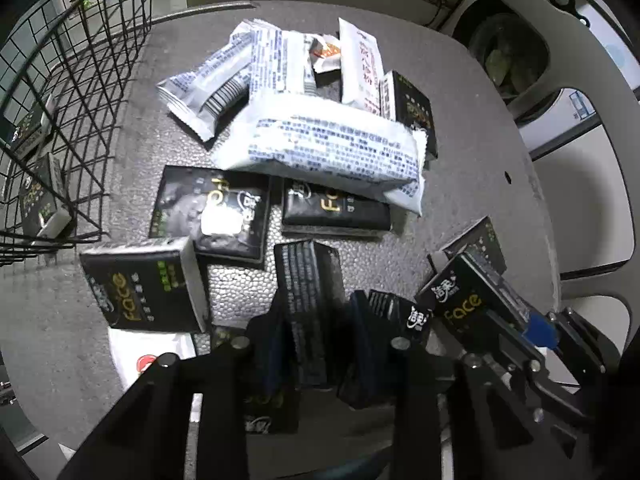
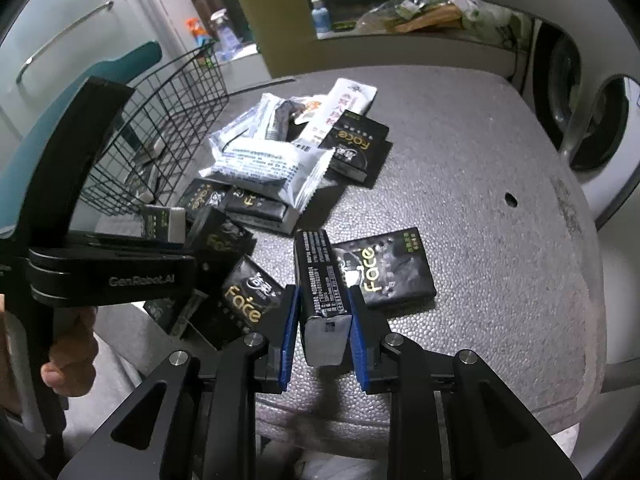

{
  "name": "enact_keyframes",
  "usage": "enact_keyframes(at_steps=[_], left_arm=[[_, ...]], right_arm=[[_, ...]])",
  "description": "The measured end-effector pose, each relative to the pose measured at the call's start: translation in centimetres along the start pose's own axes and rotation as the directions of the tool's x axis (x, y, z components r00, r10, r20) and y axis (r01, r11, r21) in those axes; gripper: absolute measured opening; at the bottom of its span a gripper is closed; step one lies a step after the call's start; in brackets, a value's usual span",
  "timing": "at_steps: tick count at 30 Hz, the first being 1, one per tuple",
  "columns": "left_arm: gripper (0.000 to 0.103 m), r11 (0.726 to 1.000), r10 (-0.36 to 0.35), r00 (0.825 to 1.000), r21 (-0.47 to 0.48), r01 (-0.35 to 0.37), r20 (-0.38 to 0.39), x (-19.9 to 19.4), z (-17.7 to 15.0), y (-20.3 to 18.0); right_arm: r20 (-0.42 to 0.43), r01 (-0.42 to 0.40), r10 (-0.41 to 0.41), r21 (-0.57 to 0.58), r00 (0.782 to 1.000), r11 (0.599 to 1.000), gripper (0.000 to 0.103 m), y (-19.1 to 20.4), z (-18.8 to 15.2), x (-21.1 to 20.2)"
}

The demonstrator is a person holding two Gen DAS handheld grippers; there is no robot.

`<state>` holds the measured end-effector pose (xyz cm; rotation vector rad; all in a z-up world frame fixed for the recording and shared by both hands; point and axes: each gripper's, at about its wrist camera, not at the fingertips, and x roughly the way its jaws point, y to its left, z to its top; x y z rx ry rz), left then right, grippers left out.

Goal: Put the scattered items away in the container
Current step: 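Carry both packs into the wire basket and open both tools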

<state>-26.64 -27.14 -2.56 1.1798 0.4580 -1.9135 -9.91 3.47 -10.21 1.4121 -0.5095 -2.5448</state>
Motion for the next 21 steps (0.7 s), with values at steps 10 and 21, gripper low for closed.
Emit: enact_keyframes(at_steps=[10, 21], left_arm=[[0.02, 1.0, 0.003, 1.0, 0.019, -0.004, 0.03, -1.3, -0.1, -0.9], [0.02, 0.998, -0.017, 0.982, 0.06, 0.006, 0.189, -11.3, -1.5, 0.1]], right_arm=[[0.039, 0.012, -0.011, -0.007, 0.999, 1.0, 0.02, 0.4, 0.5, -1.4], [0.154, -0.067, 0.081, -0.092, 0.985, 0.994, 0.02, 6.5, 4.3, -6.3]])
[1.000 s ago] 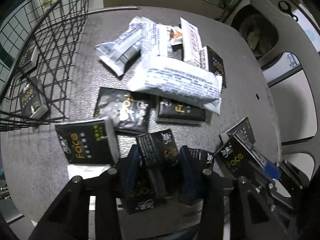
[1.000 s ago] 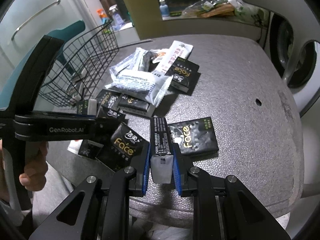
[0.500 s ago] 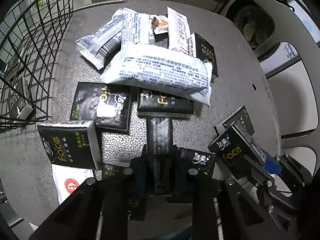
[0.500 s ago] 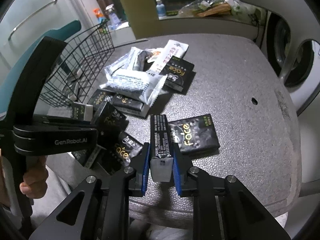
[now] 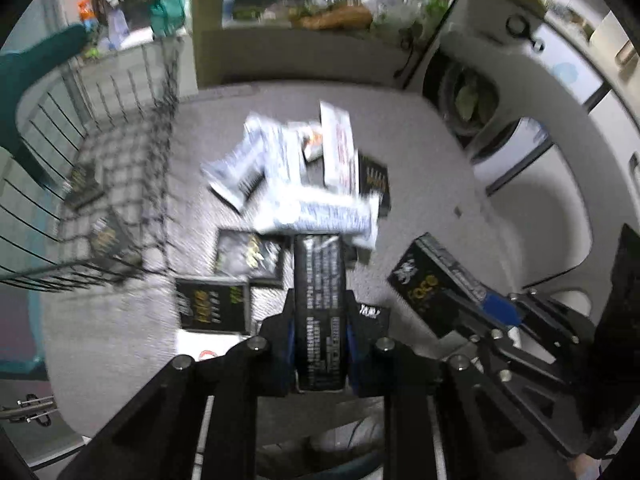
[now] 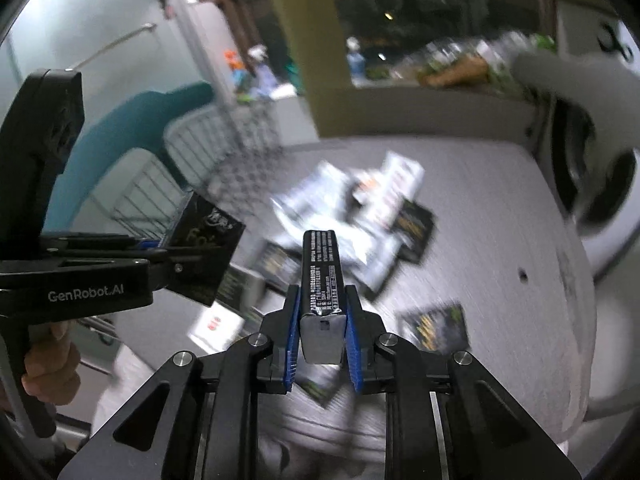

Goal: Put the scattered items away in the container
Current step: 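Carry both packs into the wire basket and open both tools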

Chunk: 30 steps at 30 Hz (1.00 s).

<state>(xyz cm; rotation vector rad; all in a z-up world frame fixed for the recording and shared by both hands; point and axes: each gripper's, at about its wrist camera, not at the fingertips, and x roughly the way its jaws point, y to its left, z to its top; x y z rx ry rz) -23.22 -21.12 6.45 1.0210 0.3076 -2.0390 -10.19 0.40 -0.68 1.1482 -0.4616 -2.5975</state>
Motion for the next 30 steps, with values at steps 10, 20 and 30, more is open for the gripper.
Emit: enact_keyframes(at_steps=[10, 20, 30], left_arm=[[0.02, 0.988, 0.13, 0.975, -0.105, -0.112, 0.179, -10.2, 3.4, 8.3], [0.02, 0.961, 0.201, 0.972, -0.215, -0.172, 0.121, -7.9, 3.5, 15.9], [0.02, 0.952, 0.193, 0.979, -0.252, -0.172, 0.059, -5.5, 2.6, 18.7]], right_arm=[[0.094, -0.112, 0.128, -0.155, 0.987, 0.981, 0.02, 10.9, 7.5, 2.3], [-0.013, -0.121, 0.12, -0.163, 0.993, 0.979, 0.02, 15.5, 8.7, 10.4], [-0.065, -0.097, 0.088, -0.154, 0.994, 0.983, 0.02, 15.0, 8.5, 13.5]])
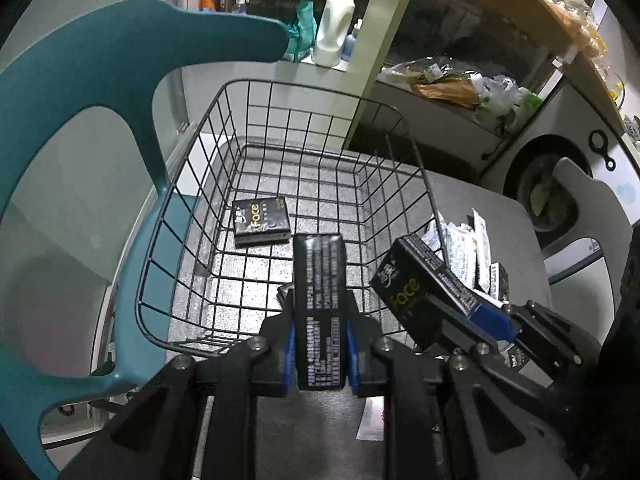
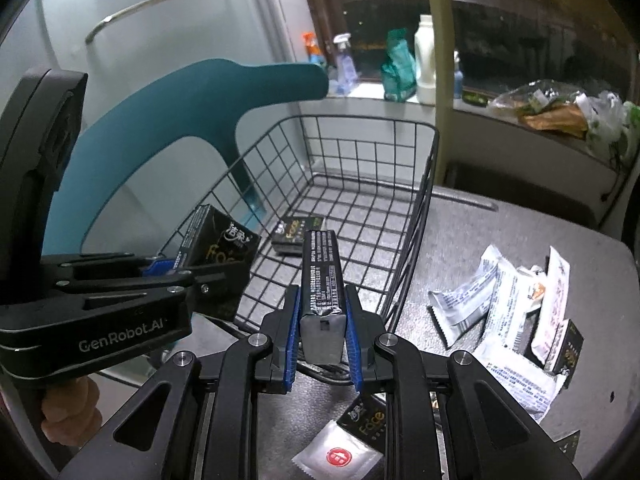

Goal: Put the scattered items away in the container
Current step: 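Carry both packs into the wire basket and open both tools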

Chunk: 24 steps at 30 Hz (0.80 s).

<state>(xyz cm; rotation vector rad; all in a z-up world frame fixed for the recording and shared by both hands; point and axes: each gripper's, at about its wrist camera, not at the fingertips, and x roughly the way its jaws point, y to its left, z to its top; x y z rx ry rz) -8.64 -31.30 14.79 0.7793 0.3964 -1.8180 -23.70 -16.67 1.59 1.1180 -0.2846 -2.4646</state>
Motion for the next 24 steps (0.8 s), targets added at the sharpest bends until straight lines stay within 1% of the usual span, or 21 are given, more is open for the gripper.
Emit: enact_keyframes(at_steps=[3, 6, 8, 10, 12, 17, 22, 24], left_arm=[[0.02, 1.0, 0.001, 1.0, -0.013, -0.001, -0.011, 0.4, 0.0, 0.3], [0.021, 1.0, 0.002, 1.0, -0.018, -0.002, -0.015, 0.5, 0.0, 0.3], [0.027, 1.0, 0.009, 1.0, -0.023, -0.009, -0.012, 0.5, -0.1, 0.5], [0.042, 0.999, 0.005, 1.0, -0.037, -0.005, 0.001, 0.2, -0.3, 0.6], [0.046, 0.999, 0.01, 1.0, -0.042, -0.01, 0.01, -0.1, -0.3, 0.7], [0.046, 0.999, 0.009, 1.0, -0.054, -0.008, 0.009, -0.5, -0.5, 0.8], [0.046, 0.999, 0.013, 1.0, -0.05, -0.013, 0.007, -1.5, -0.9, -0.1], [0.046, 0.999, 0.014, 1.0, -0.04, -0.014, 0.008, -2.1, -1.3, -0.9]], right_arm=[[-0.001, -0.002, 0.002, -0.004, 1.0, 1.0, 0.021, 0.1, 0.0, 0.2], [0.028, 0.018, -0.017, -0.01, 0.999, 1.0, 0.023, 0.2, 0.0, 0.1], [0.033, 0.028, -0.028, -0.015, 0.999, 0.999, 0.023, 0.3, 0.1, -0.1], [0.034, 0.026, -0.026, -0.015, 0.999, 1.0, 0.024, 0.5, 0.1, -0.3], [0.038, 0.025, -0.024, -0.014, 0.999, 1.0, 0.024, 0.5, 0.1, -0.6], [0.045, 0.021, -0.021, 0.002, 0.999, 1.0, 0.024, 0.3, 0.0, -1.3], [0.058, 0.025, -0.026, 0.024, 0.998, 0.999, 0.025, -0.6, -0.7, -3.3], [0.063, 0.032, -0.034, 0.036, 0.997, 0.999, 0.031, -1.2, -1.1, -4.4]])
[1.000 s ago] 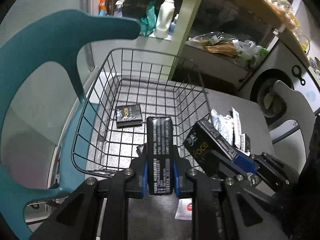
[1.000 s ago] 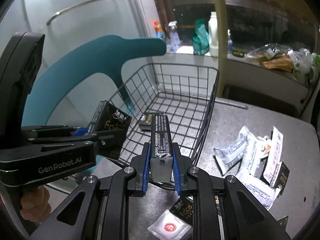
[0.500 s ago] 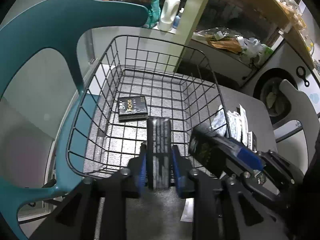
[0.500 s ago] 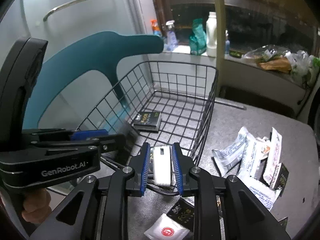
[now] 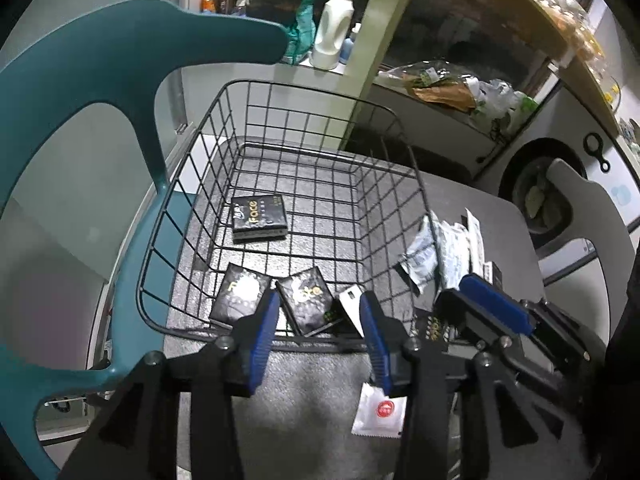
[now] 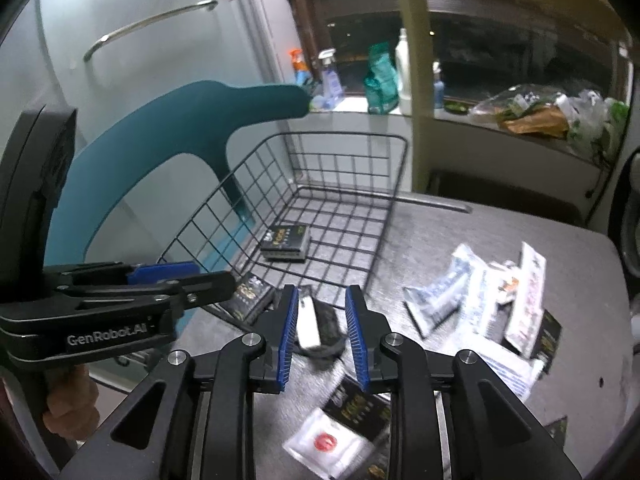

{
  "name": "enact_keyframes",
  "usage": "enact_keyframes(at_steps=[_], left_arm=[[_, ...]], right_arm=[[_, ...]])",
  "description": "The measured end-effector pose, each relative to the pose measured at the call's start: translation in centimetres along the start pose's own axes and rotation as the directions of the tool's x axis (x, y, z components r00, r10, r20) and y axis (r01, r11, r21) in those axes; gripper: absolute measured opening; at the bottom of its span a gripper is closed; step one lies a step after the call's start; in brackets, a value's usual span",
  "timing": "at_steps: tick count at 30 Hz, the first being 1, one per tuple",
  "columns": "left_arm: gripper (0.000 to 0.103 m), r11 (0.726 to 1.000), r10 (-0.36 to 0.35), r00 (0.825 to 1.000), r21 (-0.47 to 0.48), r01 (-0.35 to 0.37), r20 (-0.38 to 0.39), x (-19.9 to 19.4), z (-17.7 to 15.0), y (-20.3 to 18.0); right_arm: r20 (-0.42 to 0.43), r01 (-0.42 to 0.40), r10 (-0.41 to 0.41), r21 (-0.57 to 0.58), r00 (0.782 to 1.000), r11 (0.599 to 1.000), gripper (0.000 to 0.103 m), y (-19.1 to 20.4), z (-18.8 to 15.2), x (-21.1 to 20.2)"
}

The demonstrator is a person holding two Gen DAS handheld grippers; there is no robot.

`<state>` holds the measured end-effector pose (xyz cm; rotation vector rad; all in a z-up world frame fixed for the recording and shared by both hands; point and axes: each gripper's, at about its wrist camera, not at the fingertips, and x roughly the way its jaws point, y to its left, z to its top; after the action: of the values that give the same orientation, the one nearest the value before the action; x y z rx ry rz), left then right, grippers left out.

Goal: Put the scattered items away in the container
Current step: 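Carry both packs into the wire basket and open both tools, then grasp a black Face tissue pack with the left tool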

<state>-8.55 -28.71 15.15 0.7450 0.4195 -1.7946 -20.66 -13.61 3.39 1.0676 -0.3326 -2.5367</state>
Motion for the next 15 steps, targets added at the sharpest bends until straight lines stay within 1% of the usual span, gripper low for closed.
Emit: enact_keyframes(at_steps=[2, 4, 5, 7, 9, 13, 15], left_arm=[[0.047, 1.0, -0.006, 1.0, 0.01, 0.006, 0.002, -0.6, -0.6, -0.8], [0.053, 0.999, -0.008, 1.0, 0.032, 0.008, 0.0, -1.2, -1.3, -1.8], [0.056, 0.999, -0.006, 1.0, 0.043, 0.006, 0.002, -1.5, -1.7, -2.3], [0.063, 0.998, -0.006, 1.0, 0.06, 0.006, 0.005, -1.9, -2.7, -3.3], [0.066, 0.998, -0.012, 1.0, 0.069, 0.013, -0.005, -2.0, -3.6, -4.1], [0.066, 0.994, -0.021, 0.998, 0.103, 0.027, -0.06, -0.9, -6.2, -6.3], [0.066, 0.992, -0.018, 0.996, 0.123, 0.029, -0.09, 0.1, -7.5, -7.6]], right_arm=[[0.008, 0.008, -0.008, 0.012, 1.0, 1.0, 0.052, -0.9, -0.6, -1.4], [0.023, 0.013, -0.013, 0.017, 1.0, 1.0, 0.063, -1.8, -1.5, -2.8], [0.03, 0.023, -0.023, 0.017, 0.999, 1.0, 0.065, -2.2, -2.0, -3.6], [0.028, 0.043, -0.043, 0.011, 0.999, 0.999, 0.068, -3.1, -3.1, -4.8], [0.007, 0.058, -0.058, 0.024, 0.998, 0.998, 0.07, -4.4, -4.5, -5.6], [-0.058, 0.101, -0.099, 0.045, 0.993, 0.994, 0.07, -7.2, -8.1, -5.7], [-0.099, 0.125, -0.117, 0.082, 0.988, 0.989, 0.07, -9.0, -10.0, -5.5]])
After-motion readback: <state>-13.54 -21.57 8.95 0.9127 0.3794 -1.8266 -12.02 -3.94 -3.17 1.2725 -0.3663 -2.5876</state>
